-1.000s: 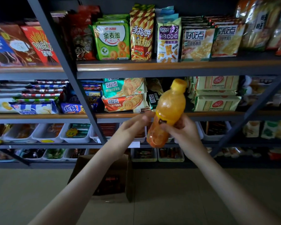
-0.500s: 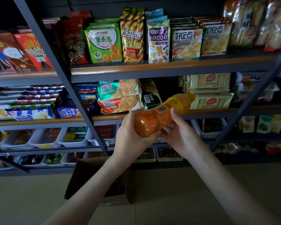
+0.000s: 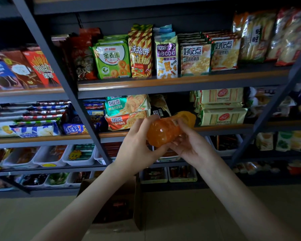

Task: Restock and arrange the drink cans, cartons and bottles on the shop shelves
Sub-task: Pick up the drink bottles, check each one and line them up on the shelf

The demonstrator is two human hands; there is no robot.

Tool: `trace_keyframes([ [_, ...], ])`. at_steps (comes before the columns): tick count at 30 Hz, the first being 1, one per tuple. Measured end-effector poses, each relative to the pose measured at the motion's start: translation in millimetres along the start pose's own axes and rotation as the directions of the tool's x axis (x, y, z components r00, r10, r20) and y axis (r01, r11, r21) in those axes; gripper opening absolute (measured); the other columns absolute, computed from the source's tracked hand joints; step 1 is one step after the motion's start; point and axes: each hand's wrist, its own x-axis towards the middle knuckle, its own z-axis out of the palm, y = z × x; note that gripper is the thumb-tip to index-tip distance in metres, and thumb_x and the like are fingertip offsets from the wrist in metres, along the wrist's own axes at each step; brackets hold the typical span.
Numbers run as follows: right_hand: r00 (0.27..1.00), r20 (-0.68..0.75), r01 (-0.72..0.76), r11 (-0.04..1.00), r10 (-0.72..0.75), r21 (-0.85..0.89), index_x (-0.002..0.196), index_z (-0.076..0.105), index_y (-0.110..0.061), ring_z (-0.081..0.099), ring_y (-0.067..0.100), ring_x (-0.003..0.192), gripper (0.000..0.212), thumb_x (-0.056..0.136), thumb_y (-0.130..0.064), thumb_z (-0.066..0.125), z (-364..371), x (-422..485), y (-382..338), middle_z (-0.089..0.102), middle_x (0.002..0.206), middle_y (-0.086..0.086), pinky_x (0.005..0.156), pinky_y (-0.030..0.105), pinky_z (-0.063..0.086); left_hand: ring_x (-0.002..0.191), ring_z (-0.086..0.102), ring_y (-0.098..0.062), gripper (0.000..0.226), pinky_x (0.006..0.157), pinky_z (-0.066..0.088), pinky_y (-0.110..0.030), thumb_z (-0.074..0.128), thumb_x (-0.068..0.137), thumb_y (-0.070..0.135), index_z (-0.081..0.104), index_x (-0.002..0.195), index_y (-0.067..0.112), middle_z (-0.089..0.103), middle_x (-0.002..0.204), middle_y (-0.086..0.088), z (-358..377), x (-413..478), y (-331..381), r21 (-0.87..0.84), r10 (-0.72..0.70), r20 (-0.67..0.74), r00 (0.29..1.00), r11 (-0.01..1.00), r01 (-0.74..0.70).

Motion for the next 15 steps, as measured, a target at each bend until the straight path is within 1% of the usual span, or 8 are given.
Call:
trace_keyframes([
  [2,0.995,-0.008,0.093,0.987,-0.095,-0.128,0.104,0.060,-0.004,0.067,0.030,0.098,0.025,0.087,-0.021,0.065,1.0,0.8,-10.2,0.068,0.102,0.018,0.081,0.043,0.058,0.099,0.056,-0.007,0.067,0.074,0.051,-0.014,0.060,0.077,0.060,0.039,0.135,0.035,0.051,0.123,0.006,-3.1,8.1,-0.1,0.036,0.039,0.042,0.998,0.999,-0.040],
  [3,0.988,0.011,0.151,0.968,-0.152,-0.201,0.106,0.062,-0.005,0.068,0.029,0.095,0.026,0.087,-0.021,0.065,1.9,1.9,-15.3,0.069,0.103,0.017,0.078,0.041,0.059,0.096,0.059,-0.008,0.065,0.074,0.054,-0.020,0.060,0.079,0.059,0.040,0.136,0.036,0.053,0.121,0.006,-4.9,13.9,-0.3,0.038,0.047,0.062,0.997,0.998,-0.049],
  [4,0.978,0.038,0.208,0.942,-0.205,-0.263,0.111,0.062,-0.005,0.069,0.030,0.096,0.033,0.084,-0.023,0.067,3.0,3.3,-19.7,0.069,0.106,0.018,0.076,0.041,0.059,0.093,0.062,-0.009,0.064,0.075,0.055,-0.024,0.059,0.079,0.059,0.039,0.136,0.037,0.055,0.119,0.006,-6.6,20.0,0.0,0.025,0.047,0.086,0.995,0.998,-0.050],
  [6,0.956,0.076,0.292,0.895,-0.283,-0.338,0.121,0.059,-0.004,0.068,0.033,0.102,0.048,0.079,-0.025,0.070,8.5,3.2,-28.3,0.067,0.115,0.019,0.075,0.043,0.059,0.091,0.064,-0.008,0.066,0.076,0.055,-0.024,0.058,0.078,0.060,0.039,0.137,0.039,0.057,0.116,0.007,-10.4,31.6,1.2,-0.036,0.045,0.125,0.991,0.999,-0.040],
  [7,0.946,0.088,0.323,0.875,-0.313,-0.361,0.123,0.059,-0.004,0.067,0.034,0.104,0.050,0.079,-0.025,0.071,12.4,2.2,-32.8,0.067,0.117,0.018,0.075,0.044,0.059,0.091,0.065,-0.007,0.067,0.076,0.055,-0.024,0.059,0.077,0.059,0.039,0.138,0.040,0.058,0.115,0.008,-11.8,37.2,1.1,-0.067,0.048,0.138,0.989,0.997,-0.039],
  [11,0.904,0.117,0.421,0.807,-0.412,-0.414,0.120,0.060,-0.007,0.068,0.029,0.102,0.039,0.084,-0.013,0.071,32.4,0.6,-50.0,0.070,0.111,0.012,0.077,0.047,0.059,0.100,0.063,-0.006,0.063,0.083,0.055,-0.032,0.061,0.078,0.054,0.043,0.137,0.043,0.060,0.120,0.010,-22.5,61.8,-1.9,-0.130,0.091,0.170,0.981,0.989,-0.070],
  [13,0.854,0.159,0.510,0.737,-0.496,-0.444,0.118,0.059,-0.011,0.070,0.025,0.097,0.037,0.084,-0.007,0.071,45.1,1.6,-61.7,0.072,0.104,0.007,0.078,0.044,0.058,0.103,0.062,-0.003,0.057,0.089,0.053,-0.031,0.059,0.080,0.053,0.047,0.134,0.041,0.062,0.117,0.011,-34.3,80.7,-3.9,-0.180,0.109,0.161,0.981,0.981,-0.080],
  [15,0.791,0.200,0.592,0.640,-0.578,-0.490,0.119,0.057,-0.021,0.070,0.017,0.096,0.046,0.080,-0.003,0.073,56.0,0.7,-76.4,0.073,0.101,-0.001,0.078,0.036,0.058,0.099,0.063,0.000,0.047,0.088,0.052,-0.027,0.061,0.082,0.049,0.051,0.127,0.042,0.064,0.111,0.012,-45.6,100.2,-4.5,-0.196,0.119,0.124,0.985,0.976,-0.093],
])
